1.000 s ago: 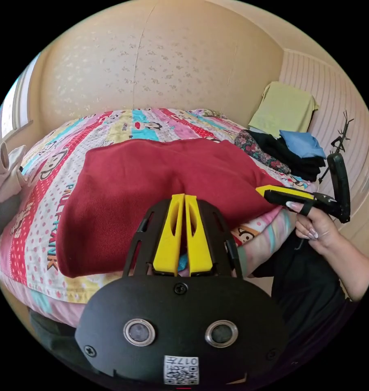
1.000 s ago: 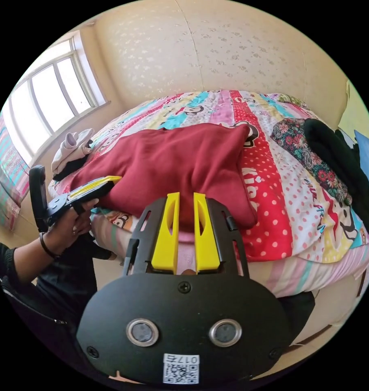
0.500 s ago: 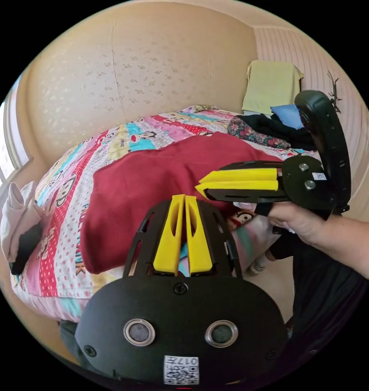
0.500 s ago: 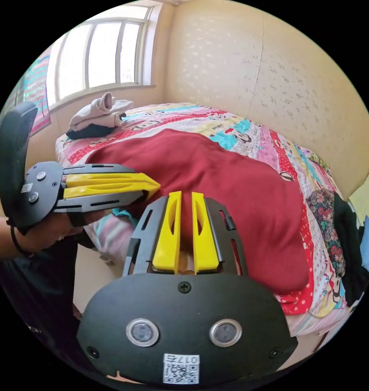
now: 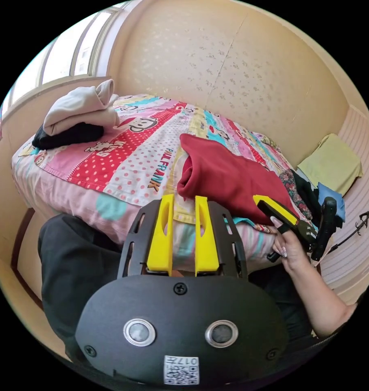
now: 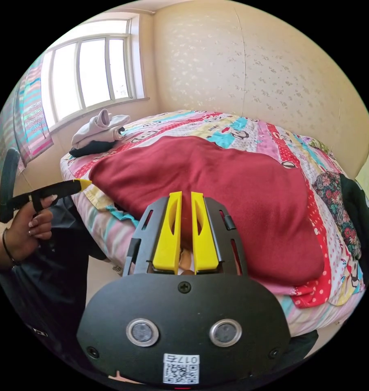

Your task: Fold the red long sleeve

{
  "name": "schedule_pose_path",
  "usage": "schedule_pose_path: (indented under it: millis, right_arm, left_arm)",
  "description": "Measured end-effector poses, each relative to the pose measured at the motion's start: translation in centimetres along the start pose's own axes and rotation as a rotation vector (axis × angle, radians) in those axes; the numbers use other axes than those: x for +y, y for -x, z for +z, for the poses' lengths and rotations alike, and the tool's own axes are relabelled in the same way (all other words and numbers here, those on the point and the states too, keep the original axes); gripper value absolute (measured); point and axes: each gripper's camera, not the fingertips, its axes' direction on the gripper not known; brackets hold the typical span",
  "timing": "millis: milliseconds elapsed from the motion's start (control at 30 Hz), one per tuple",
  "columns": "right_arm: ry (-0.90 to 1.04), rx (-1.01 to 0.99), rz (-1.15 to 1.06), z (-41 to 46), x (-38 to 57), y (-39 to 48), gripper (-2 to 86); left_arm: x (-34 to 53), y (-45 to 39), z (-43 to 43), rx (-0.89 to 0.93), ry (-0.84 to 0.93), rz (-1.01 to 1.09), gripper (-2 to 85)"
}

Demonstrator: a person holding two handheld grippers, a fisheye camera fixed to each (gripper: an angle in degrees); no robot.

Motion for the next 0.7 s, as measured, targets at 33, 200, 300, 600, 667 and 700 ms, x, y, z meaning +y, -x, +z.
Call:
schedule_pose_path:
  millis: [33,200,300,600,667,700]
  right_arm:
    - [-0.002,-0.013,0.006,-0.2,0.0,-0.3,4.1]
    - [-0.01,-0.026,0.014,-0.8,0.0,-0.6,3.9]
    - [-0.018,-0.013,0.007,-1.1,-0.2,-0.3,3.7]
    - [-0.124,-0.028,0.158,-4.4,-0.7,-2.2,2.1]
    - [-0.155,-0.017,0.221,-7.6,0.0,-3.8,1.4]
    - [-0.149,-0.025,0.227,-8.4,0.3,-4.4,1.2]
  left_arm:
    - [-0.7,0.9,0.3,0.049,0.006,-0.031,8.6]
    - [-2.7,4.1,1.8,0.192,0.068,-0.197,9.8]
    - [-3.2,5.8,2.4,0.338,0.067,-0.339,6.6]
    - [-11.4,-11.3,3.4,0.717,0.098,0.156,4.4]
    - [-10.5,-17.0,5.3,0.742,0.177,0.311,4.4]
    - [-9.4,-20.4,7.1,0.721,0.268,0.389,4.5]
